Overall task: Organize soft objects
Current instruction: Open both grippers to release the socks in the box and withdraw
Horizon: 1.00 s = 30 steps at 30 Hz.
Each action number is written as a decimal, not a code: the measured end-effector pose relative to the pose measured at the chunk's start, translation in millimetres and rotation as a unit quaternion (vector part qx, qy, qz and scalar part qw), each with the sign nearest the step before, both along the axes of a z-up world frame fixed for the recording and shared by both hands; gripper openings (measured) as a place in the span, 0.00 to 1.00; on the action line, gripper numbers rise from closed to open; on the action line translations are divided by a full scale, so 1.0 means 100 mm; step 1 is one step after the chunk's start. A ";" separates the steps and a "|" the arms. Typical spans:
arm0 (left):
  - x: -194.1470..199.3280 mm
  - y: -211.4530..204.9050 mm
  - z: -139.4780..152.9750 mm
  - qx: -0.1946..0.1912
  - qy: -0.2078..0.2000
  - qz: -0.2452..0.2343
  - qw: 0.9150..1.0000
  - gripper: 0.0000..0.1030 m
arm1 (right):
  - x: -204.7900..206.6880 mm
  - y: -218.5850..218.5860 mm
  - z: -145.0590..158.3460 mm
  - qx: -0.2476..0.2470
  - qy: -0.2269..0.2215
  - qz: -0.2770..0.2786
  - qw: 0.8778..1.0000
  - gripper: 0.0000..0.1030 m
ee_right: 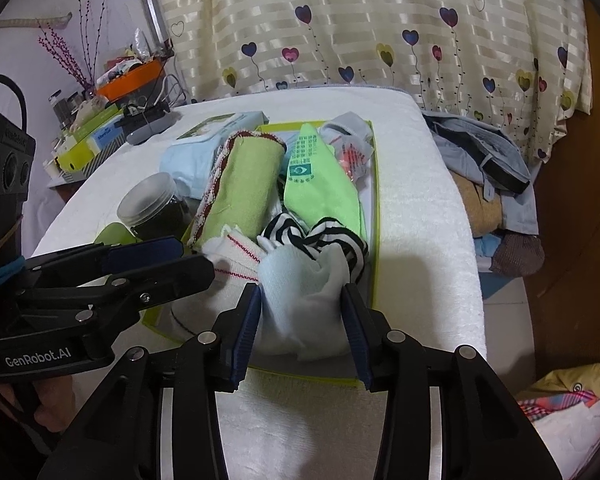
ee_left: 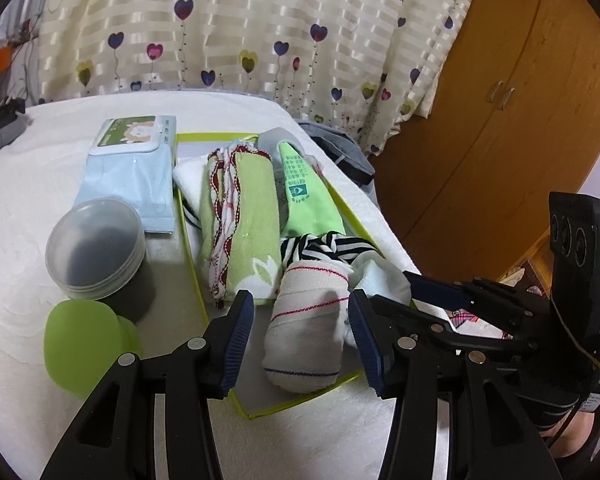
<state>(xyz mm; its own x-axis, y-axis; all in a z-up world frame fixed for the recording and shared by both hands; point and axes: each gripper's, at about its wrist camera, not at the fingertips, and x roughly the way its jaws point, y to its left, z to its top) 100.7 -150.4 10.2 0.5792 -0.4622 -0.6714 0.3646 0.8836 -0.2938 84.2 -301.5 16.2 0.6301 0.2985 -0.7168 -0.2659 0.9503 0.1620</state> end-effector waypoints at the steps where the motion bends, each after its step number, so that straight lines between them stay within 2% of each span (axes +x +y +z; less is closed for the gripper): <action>1: -0.02 0.01 0.01 0.000 -0.001 0.001 1.000 0.47 | -0.01 -0.01 0.01 0.001 -0.002 -0.002 1.000 0.41; 8: -0.12 0.02 0.03 0.014 -0.009 0.005 1.000 0.47 | -0.09 -0.07 0.04 0.014 -0.009 -0.010 1.000 0.41; 9: -0.13 0.02 0.03 0.016 -0.009 0.003 1.000 0.47 | -0.10 -0.07 0.04 0.011 -0.010 -0.010 1.000 0.40; 11: -0.14 0.02 0.01 0.019 -0.006 0.002 1.000 0.47 | -0.12 -0.04 0.04 0.007 -0.011 -0.005 1.000 0.30; 14: -0.14 -0.01 -0.02 0.025 0.000 0.002 1.000 0.46 | -0.10 -0.02 -0.02 0.005 -0.007 0.000 1.000 0.26; 24: -0.10 -0.03 -0.03 0.040 -0.001 0.011 0.999 0.46 | 0.03 -0.05 -0.05 0.027 -0.006 -0.003 1.000 0.26; 30: -0.15 -0.05 0.04 0.049 -0.018 0.013 0.999 0.46 | -0.03 -0.04 0.00 0.010 -0.009 -0.007 1.000 0.26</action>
<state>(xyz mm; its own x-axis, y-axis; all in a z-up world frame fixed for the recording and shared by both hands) 85.9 -155.0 14.0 0.6151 -0.3797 -0.6910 0.3503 0.9168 -0.1918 80.8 -305.9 16.1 0.6474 0.3046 -0.6986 -0.2565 0.9503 0.1766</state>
